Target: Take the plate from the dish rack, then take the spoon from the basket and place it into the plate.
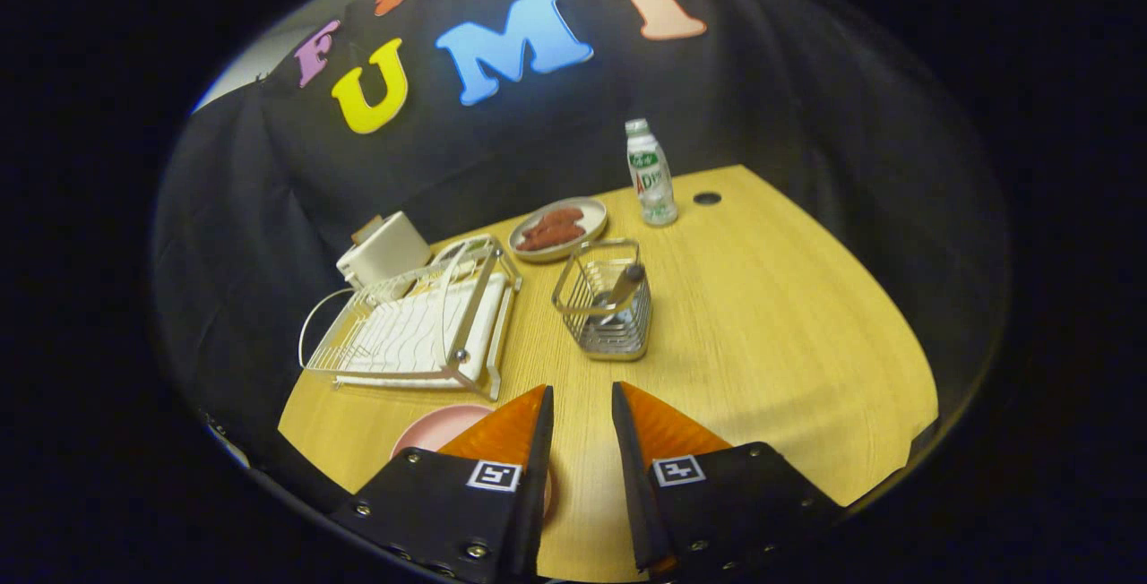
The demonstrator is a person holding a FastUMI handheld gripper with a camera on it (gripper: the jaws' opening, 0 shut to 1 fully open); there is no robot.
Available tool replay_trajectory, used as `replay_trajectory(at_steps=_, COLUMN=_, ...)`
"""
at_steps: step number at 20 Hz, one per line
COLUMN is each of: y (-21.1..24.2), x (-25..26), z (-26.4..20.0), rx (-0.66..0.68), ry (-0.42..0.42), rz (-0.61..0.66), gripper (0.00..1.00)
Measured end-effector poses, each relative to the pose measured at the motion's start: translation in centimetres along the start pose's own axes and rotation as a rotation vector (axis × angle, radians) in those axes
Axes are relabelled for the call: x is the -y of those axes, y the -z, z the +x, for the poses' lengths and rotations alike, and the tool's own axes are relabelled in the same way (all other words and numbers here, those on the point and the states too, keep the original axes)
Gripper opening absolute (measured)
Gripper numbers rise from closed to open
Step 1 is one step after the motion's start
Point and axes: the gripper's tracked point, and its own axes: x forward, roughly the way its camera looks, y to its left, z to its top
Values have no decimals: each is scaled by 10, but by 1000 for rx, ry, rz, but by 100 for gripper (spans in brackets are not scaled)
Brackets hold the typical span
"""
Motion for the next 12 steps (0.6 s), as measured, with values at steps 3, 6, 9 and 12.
replay_trajectory(at_steps=3, y=-34, x=8, z=-12, rx=159, ry=11, rz=-87, gripper=39)
replay_trajectory(at_steps=6, y=-50, x=14, z=-12, rx=263, ry=21, rz=-188, gripper=39)
replay_trajectory(at_steps=9, y=-55, x=16, z=-1, rx=316, ry=14, rz=-244, gripper=39)
replay_trajectory(at_steps=12, y=-55, x=19, z=18, rx=346, ry=9, rz=-248, gripper=39)
